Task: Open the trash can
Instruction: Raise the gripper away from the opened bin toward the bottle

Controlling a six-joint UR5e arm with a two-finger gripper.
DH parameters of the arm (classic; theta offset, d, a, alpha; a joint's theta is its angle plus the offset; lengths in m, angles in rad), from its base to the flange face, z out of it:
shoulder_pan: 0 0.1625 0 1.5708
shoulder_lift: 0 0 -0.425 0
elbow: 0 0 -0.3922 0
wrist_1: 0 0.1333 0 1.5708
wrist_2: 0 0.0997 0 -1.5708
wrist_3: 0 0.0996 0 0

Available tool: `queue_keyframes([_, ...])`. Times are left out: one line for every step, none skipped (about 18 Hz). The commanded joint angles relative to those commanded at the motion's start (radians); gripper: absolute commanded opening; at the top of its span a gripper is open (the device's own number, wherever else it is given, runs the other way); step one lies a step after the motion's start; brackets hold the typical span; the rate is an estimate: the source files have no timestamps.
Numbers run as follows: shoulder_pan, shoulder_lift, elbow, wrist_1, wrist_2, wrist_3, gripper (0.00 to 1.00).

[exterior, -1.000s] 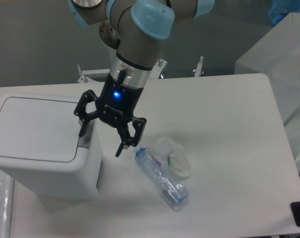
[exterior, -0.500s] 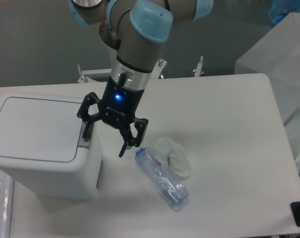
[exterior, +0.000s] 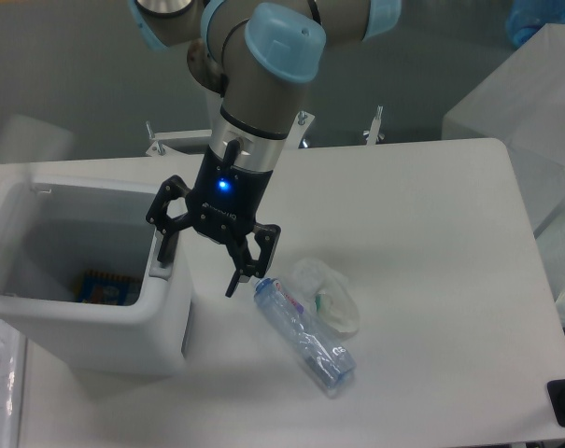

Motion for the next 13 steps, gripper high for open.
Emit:
queue_keyframes([0.0, 0.0, 0.002, 0.0, 0.0, 0.0, 1.0])
queue_keyframes([0.0, 0.0, 0.006, 0.0, 0.0, 0.0, 1.0])
queue_keyframes([0.0, 0.0, 0.012, -0.002, 0.0, 0.0, 1.0])
queue_keyframes([0.002, -0.002, 0.021, 0.0, -0.002, 0.005, 1.0])
queue_keyframes([0.011, -0.005, 0.031, 0.0, 0.0, 0.008, 1.0])
queue_keyframes([0.02, -0.006, 0.044, 0.0, 0.0, 0.009, 1.0])
queue_keyframes([0.038, -0.008, 0.052, 0.003, 0.002, 0.012, 1.0])
queue_keyframes([0.057, -0.009, 0.058, 0.006, 0.002, 0.014, 1.0])
queue_keyframes([0.067, -0.018, 0.06, 0.009, 0.008, 0.018, 1.0])
queue_keyframes([0.072, -0.034, 0.058, 0.02, 0.037, 0.035, 1.0])
queue_keyframes([0.095, -0.047, 0.054, 0.034, 0.078, 0.06, 1.0])
queue_keyframes([0.115, -0.063, 0.052, 0.046, 0.115, 0.098, 1.0])
queue_keyframes([0.121, -0.084, 0.054, 0.055, 0.139, 0.136, 1.0])
